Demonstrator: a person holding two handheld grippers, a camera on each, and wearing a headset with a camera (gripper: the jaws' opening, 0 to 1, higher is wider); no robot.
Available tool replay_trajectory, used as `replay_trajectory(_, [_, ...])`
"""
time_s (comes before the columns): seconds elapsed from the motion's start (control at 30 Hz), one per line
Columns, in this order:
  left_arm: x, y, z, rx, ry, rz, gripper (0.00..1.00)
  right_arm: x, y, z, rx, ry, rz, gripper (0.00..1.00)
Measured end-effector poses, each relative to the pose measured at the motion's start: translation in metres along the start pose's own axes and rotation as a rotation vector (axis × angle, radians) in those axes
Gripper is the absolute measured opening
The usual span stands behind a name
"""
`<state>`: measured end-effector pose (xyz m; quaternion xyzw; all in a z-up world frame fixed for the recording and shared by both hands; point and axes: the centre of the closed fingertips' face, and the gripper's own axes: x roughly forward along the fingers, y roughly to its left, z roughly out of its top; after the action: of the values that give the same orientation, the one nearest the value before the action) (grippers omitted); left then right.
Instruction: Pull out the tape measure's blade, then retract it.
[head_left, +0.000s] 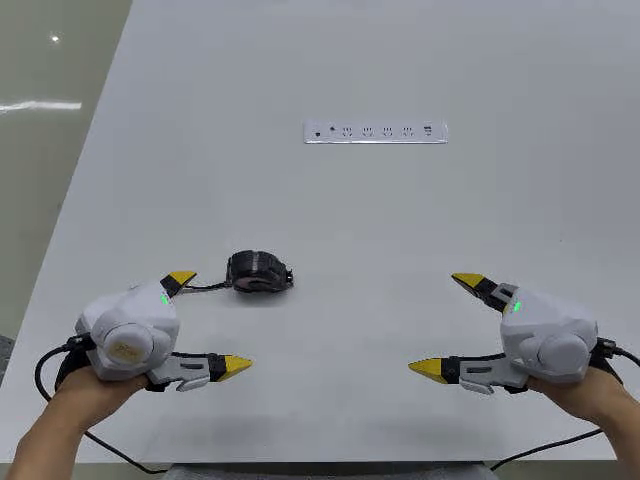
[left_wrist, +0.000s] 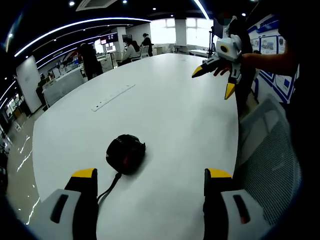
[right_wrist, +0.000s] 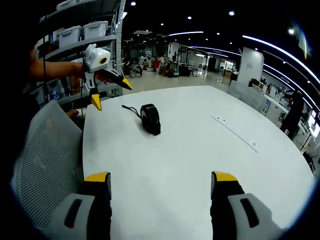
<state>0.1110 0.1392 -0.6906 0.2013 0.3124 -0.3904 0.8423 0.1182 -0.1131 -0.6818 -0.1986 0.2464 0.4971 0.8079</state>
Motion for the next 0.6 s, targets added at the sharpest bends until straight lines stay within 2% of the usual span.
replay_trajectory(0.33, [0.006, 0.014, -0.001, 0.035, 0.022, -0.016, 0.83, 0.012, -0.006, 0.006, -0.042, -0.005, 0.033, 0.83])
replay_trajectory(0.6, [0.013, 0.02, -0.001, 0.064, 0.041, -0.033, 0.8, 0.022, -0.009, 0.011, -0.082, -0.012, 0.059, 0.8])
